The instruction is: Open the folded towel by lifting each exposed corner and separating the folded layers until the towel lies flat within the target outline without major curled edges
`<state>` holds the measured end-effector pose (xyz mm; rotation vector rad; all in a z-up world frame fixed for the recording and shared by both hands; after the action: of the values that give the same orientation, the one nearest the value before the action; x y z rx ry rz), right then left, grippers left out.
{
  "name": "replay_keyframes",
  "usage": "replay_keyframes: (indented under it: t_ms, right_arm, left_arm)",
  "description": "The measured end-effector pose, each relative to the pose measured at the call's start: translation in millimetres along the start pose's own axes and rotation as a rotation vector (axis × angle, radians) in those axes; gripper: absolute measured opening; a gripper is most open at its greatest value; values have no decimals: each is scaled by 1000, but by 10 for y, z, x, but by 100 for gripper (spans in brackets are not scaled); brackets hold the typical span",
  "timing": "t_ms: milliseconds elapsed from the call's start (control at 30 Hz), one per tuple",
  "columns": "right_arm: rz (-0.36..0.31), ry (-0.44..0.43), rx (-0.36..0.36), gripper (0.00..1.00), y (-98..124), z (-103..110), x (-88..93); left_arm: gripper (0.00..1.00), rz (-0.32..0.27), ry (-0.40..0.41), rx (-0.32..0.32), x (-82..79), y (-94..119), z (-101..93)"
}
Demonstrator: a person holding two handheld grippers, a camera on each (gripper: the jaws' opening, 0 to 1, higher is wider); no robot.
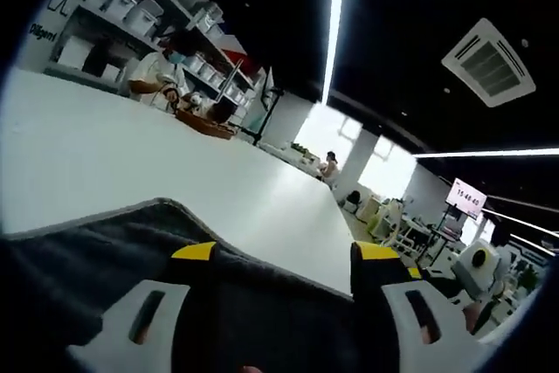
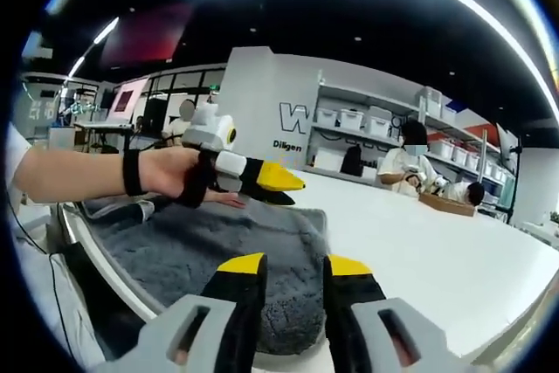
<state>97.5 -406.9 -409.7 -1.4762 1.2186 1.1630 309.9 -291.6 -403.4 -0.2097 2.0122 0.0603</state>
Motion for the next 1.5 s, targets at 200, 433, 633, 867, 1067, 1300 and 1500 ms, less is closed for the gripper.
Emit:
replay_keyframes:
  t_ms: [200,433,633,867,1067,1300,1500]
  right_arm:
    - [1,12,-29,24,-51,55,-57]
    - [-2,19,-35,25,-86,65,-85]
    - [6,14,-78,30,-134,168,-103]
    - [-18,1,-116,32,-201,214,-189]
    - [-25,-16,-174,33,-263,277,-252]
    - [-13,8,-194,33,-344,328,-282]
    - [-6,18,-200,33,-359,356,-298]
  left_arm:
    - [61,-24,-27,20,84,156,-196]
    - [61,-29,-56,24,85,327,-342]
    - [62,-44,-90,42,28,478,-408]
    - [62,-58,-89,61,-96,656,-288]
    - [62,-56,-115,34,-106,840,-247]
    - [61,-78,-132,10,-134,1025,-189]
    - [62,-71,-157,16,-126,1202,-261]
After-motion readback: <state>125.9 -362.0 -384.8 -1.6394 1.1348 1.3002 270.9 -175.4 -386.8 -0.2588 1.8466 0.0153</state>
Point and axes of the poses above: the point that each gripper's makers call its tool centre point, and the gripper's own axes: y roughly backward along the fingers, z roughly to its left, x roughly out of its underside, the point moved 10 cm from there along y, roughly backward along the fingers, and after that the axes turned 10 degrees about -z, right-handed, at the moved point
